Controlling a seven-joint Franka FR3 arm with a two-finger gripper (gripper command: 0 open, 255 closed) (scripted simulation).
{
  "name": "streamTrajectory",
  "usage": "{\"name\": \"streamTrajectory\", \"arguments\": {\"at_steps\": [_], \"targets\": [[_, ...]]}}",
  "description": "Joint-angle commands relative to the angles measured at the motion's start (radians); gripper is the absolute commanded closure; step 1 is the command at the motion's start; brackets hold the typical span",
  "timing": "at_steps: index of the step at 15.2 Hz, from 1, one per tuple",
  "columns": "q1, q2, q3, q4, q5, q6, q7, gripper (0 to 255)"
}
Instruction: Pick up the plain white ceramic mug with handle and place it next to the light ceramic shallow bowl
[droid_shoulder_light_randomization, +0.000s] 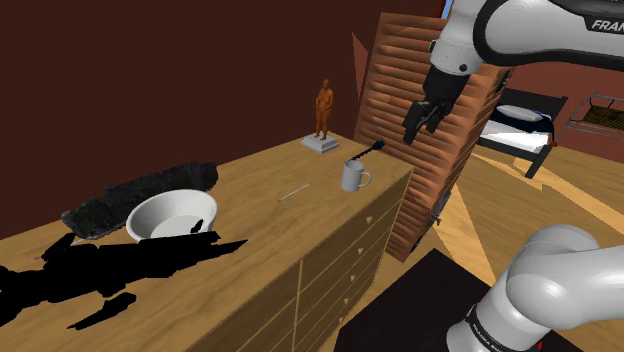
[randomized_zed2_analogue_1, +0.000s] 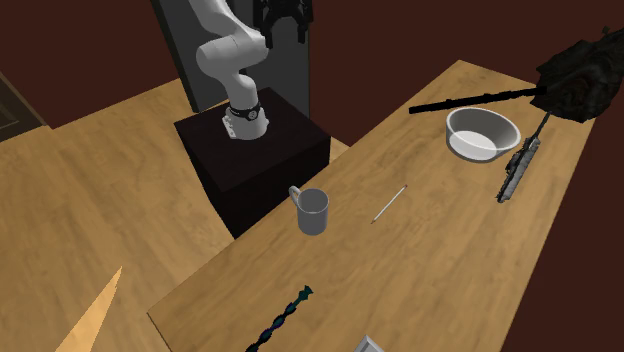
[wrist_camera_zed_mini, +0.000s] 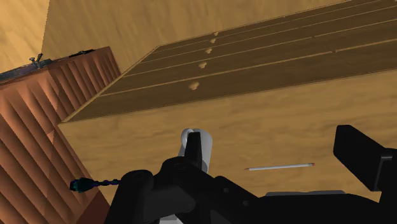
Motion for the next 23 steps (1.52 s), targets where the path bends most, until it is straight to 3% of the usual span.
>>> {"name": "streamTrajectory", "arguments": {"at_steps": [1, 12, 23], "targets": [[0.0, 0.0, 0.0, 0.0, 0.0, 0.0, 0.0, 0], [-0.056, 0.354, -0.03, 0.029, -0.006, 0.295, 0.062, 0], [-0.096, 0.76, -0.063, 0.209, 0.003, 0.491, 0.109, 0]]}}
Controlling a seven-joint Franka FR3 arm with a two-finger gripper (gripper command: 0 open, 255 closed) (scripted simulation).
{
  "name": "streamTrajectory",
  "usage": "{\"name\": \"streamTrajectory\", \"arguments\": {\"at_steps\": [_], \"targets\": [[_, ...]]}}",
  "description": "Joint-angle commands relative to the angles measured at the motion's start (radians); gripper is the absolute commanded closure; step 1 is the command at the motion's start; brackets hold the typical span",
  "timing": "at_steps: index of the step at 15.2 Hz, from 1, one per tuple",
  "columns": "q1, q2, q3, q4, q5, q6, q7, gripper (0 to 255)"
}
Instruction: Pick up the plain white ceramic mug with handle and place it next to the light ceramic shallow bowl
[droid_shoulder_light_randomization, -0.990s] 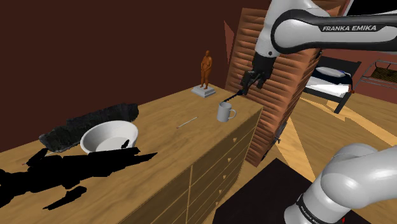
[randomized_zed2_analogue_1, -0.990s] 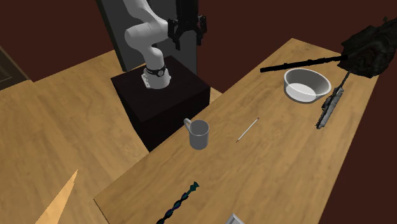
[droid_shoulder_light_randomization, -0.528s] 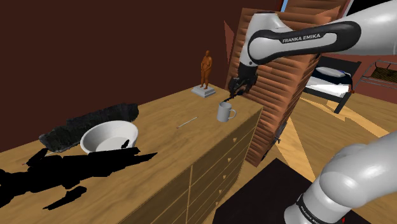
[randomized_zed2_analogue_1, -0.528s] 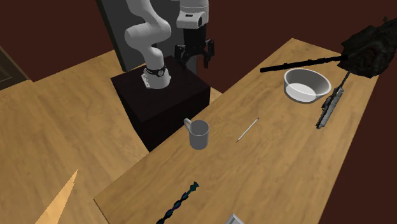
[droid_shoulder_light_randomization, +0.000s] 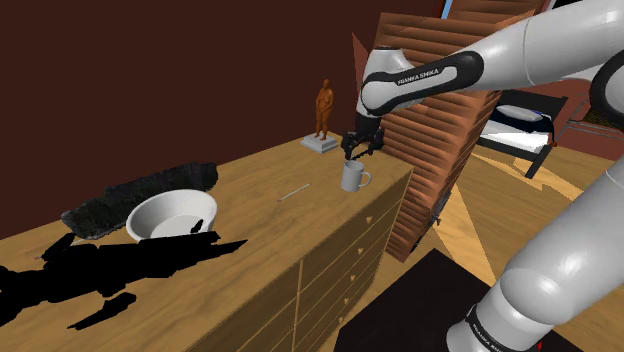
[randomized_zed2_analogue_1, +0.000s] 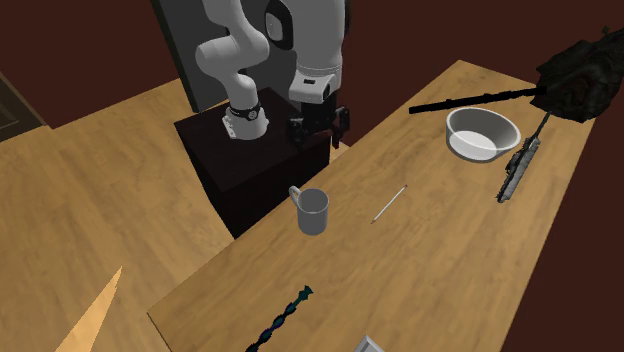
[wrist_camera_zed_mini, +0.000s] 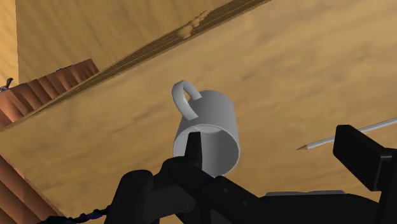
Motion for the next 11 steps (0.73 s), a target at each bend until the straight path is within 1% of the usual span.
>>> {"name": "streamTrajectory", "arguments": {"at_steps": [1, 6, 11], "targets": [[-0.006, 0.081, -0.005, 0.05, 0.004, 0.025, 0.009, 0], [-0.021, 0.269, -0.02, 0.183, 0.022, 0.067, 0.02, 0], [-0.022, 0.305, -0.021, 0.16, 0.02, 0.126, 0.021, 0]]}}
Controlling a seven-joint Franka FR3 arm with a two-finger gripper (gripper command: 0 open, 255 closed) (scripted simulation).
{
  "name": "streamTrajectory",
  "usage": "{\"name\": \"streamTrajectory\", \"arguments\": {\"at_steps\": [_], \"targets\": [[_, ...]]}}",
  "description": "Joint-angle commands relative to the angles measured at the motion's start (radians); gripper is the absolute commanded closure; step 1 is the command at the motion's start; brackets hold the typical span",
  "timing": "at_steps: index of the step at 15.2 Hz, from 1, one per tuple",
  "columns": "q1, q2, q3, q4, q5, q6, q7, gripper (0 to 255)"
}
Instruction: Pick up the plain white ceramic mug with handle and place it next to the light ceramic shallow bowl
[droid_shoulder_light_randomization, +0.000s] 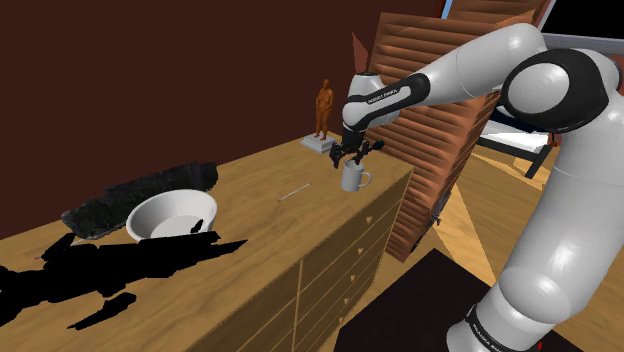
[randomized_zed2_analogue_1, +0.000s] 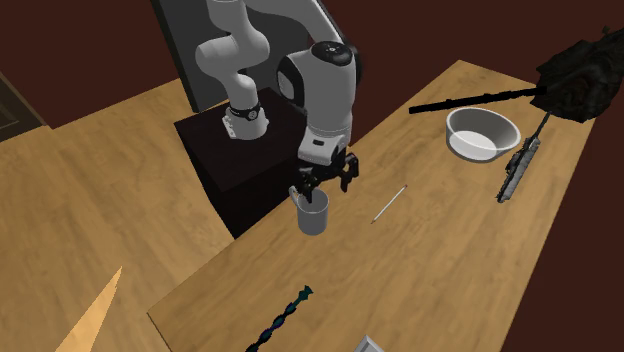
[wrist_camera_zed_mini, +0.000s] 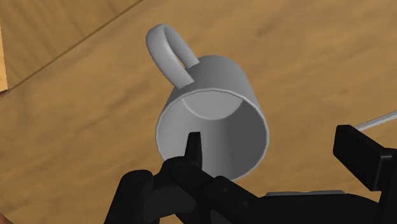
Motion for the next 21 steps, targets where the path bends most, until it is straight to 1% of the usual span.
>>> {"name": "streamTrajectory", "arguments": {"at_steps": [1, 3, 11, 12, 21], "targets": [[-0.001, 0.016, -0.001, -0.012, -0.001, 0.028, 0.001, 0], [-0.001, 0.028, -0.001, -0.018, -0.001, 0.046, 0.001, 0], [-0.001, 0.028, -0.001, -0.017, -0.001, 0.046, 0.001, 0], [-0.001, 0.028, -0.001, -0.017, -0.001, 0.046, 0.001, 255], [-0.001, 0.028, -0.001, -0.017, -0.001, 0.046, 0.001, 255]]}}
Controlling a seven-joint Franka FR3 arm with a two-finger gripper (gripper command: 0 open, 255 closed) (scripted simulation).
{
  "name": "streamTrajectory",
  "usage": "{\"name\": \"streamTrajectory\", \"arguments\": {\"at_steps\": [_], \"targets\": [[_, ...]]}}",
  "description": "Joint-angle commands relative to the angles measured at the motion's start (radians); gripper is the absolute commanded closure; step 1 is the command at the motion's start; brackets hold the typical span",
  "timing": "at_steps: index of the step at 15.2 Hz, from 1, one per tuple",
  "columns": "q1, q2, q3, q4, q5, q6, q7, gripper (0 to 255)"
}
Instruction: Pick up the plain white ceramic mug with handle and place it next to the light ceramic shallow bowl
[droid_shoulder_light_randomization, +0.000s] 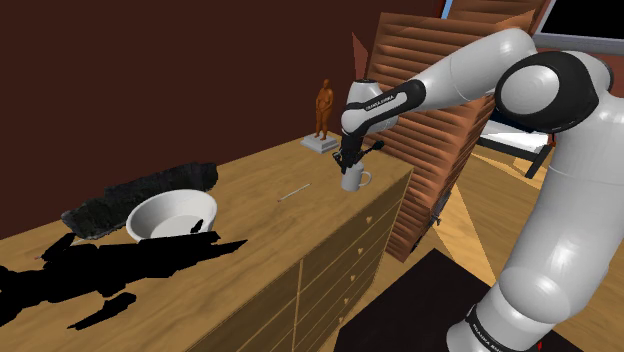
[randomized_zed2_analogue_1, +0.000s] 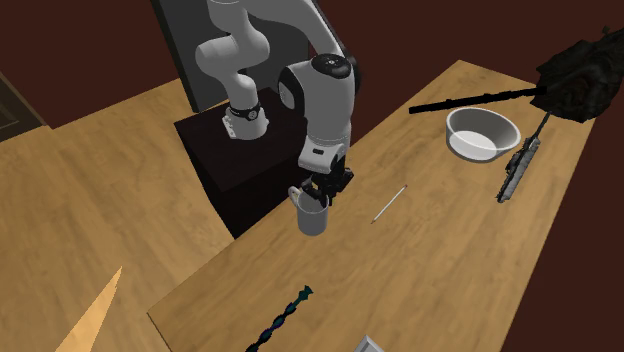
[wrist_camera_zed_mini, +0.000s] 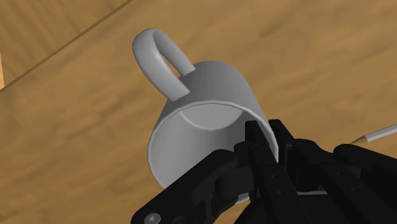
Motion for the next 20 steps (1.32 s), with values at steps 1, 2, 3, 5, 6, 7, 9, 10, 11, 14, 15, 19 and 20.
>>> {"name": "streamTrajectory", "arguments": {"at_steps": [1, 2, 3, 5, 6, 7, 9, 10, 11, 14, 15, 19, 20], "targets": [[0.0, -0.007, 0.0, 0.005, 0.0, -0.012, -0.001, 255], [0.0, -0.013, 0.0, 0.011, 0.001, -0.024, -0.001, 255], [0.0, -0.019, 0.0, 0.017, 0.001, -0.036, -0.002, 255], [0.0, -0.031, 0.001, 0.029, 0.002, -0.06, -0.003, 255], [0.0, -0.037, 0.001, 0.036, 0.003, -0.072, -0.004, 255], [0.0, -0.043, 0.001, 0.042, 0.003, -0.085, -0.005, 255], [0.0, -0.053, 0.001, 0.056, 0.004, -0.109, -0.006, 255], [0.0, -0.058, 0.001, 0.064, 0.004, -0.122, -0.007, 255], [0.0, -0.063, 0.001, 0.071, 0.004, -0.134, -0.007, 255], [0.0, -0.076, 0.001, 0.095, 0.005, -0.171, -0.009, 255], [0.0, -0.08, 0.001, 0.104, 0.006, -0.184, -0.01, 255], [0.001, -0.094, 0.002, 0.14, 0.007, -0.234, -0.012, 255], [0.001, -0.097, 0.002, 0.15, 0.007, -0.247, -0.013, 255]]}}
